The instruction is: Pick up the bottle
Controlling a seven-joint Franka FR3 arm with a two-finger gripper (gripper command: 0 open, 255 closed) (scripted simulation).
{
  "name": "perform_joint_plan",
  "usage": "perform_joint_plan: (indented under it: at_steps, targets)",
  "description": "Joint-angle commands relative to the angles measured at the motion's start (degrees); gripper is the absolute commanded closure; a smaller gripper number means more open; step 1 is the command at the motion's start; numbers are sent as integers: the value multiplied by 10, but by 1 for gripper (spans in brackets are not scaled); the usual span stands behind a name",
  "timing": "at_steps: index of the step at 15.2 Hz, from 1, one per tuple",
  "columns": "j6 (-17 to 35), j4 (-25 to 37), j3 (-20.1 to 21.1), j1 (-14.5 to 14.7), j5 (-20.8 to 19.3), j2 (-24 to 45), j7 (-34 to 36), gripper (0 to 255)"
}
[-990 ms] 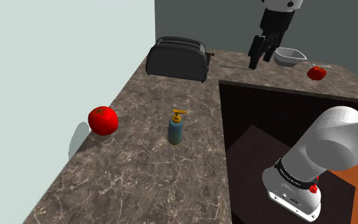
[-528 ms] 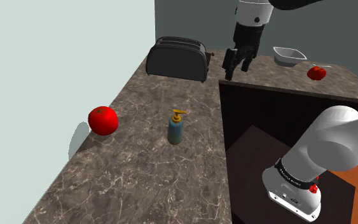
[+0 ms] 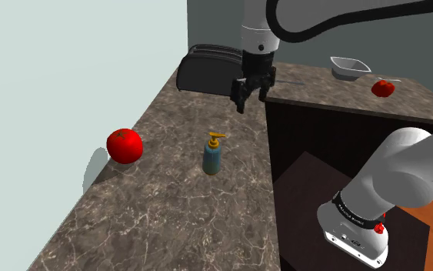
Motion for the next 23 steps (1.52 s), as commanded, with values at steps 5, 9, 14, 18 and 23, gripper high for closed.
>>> perform_joint_plan:
  at_steps: [5,9,14,18,23]
  targets:
    - [53,54,55,9,-13,115,75,0]
    - [77,107,85,17,-40,201,128,0]
    - [115,81,86,18,-45,214,133,0]
    - [134,68,87,18,-48,222,136,0]
    - [134,69,86,18,-49,222,136,255]
